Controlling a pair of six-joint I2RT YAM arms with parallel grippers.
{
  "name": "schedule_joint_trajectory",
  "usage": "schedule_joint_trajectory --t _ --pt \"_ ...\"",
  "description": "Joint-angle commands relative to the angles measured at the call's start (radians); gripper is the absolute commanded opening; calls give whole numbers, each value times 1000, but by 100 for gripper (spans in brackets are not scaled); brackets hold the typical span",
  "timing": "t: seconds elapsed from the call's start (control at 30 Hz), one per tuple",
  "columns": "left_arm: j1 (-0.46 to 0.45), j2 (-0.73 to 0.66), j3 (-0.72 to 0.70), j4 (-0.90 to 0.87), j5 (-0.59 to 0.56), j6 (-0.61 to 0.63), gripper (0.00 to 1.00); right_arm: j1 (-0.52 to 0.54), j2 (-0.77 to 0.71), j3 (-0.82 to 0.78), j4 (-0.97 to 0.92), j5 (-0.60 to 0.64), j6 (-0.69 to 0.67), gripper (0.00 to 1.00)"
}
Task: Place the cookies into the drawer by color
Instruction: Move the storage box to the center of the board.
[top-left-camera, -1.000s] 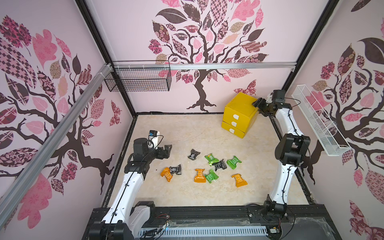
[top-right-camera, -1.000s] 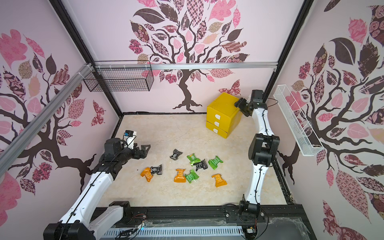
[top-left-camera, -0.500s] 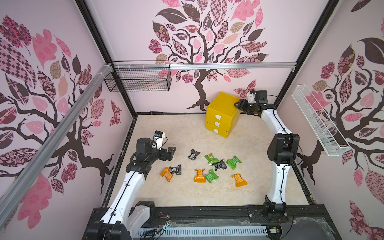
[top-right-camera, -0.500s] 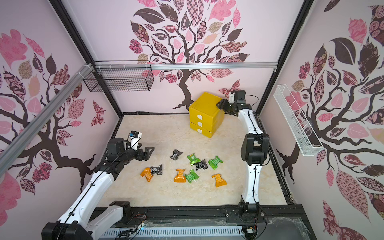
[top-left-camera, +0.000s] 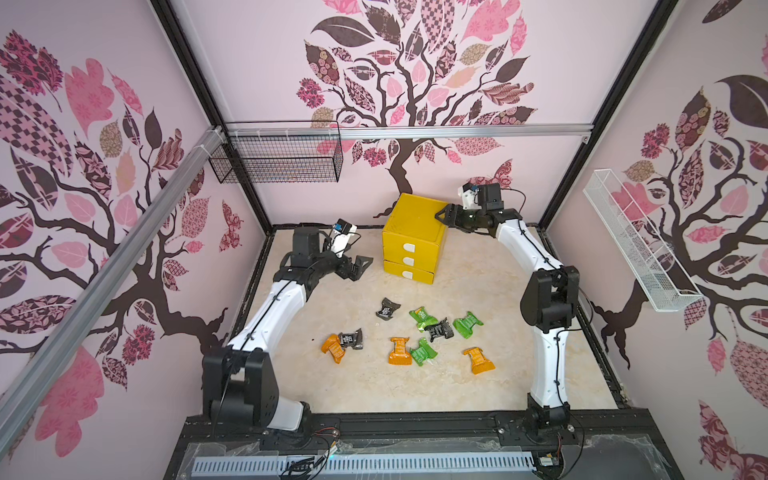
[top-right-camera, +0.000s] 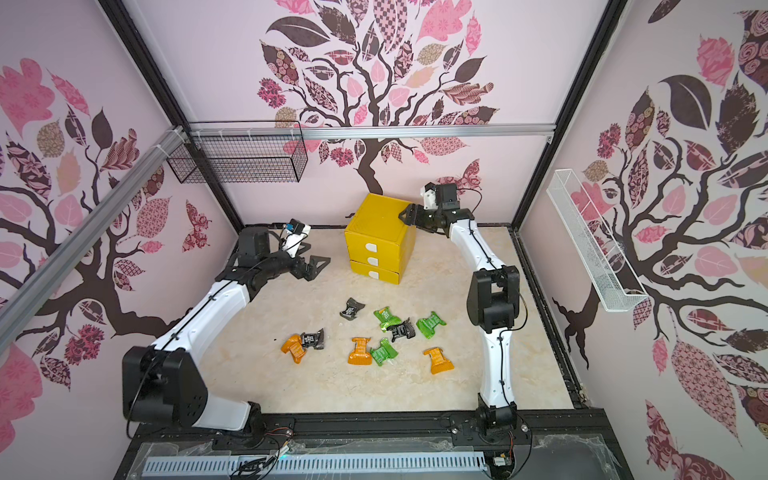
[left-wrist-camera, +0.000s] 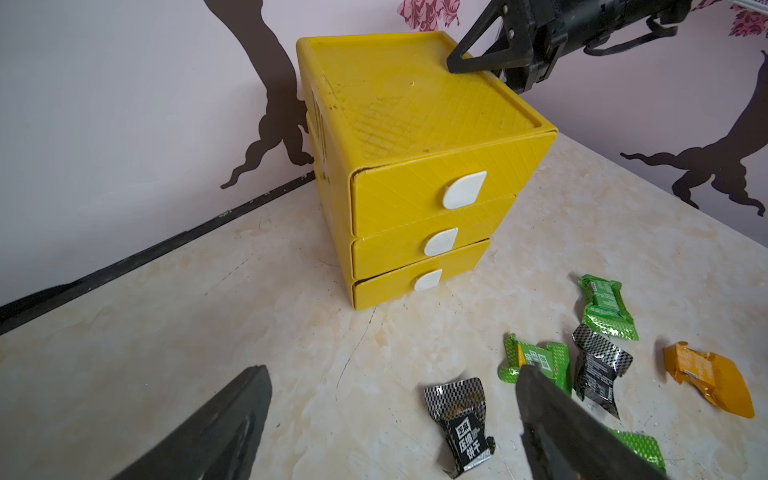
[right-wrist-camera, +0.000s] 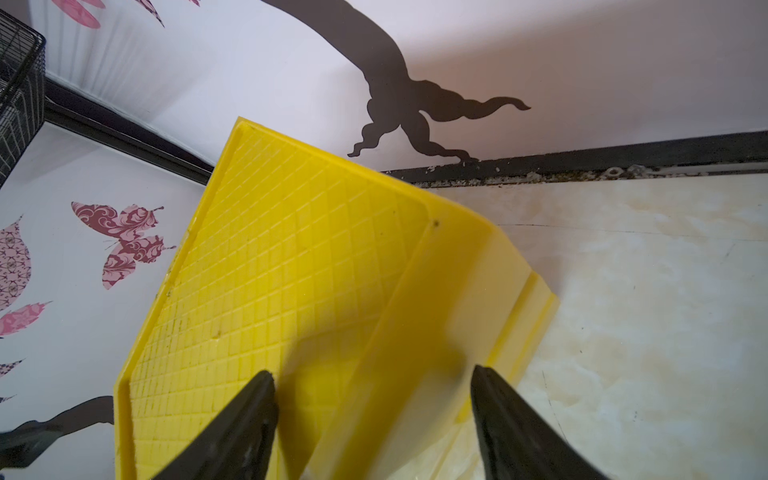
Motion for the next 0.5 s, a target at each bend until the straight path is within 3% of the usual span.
schedule_joint_trajectory --t 0.0,0.13,0.47 --pt "-14 111 121 42 75 14 97 5 8 6 -123 38 0 79" --pt "-21 239 233 49 125 14 97 7 20 36 -125 59 51 79" --pt "-60 388 286 111 210 53 96 22 66 112 -154 21 98 79"
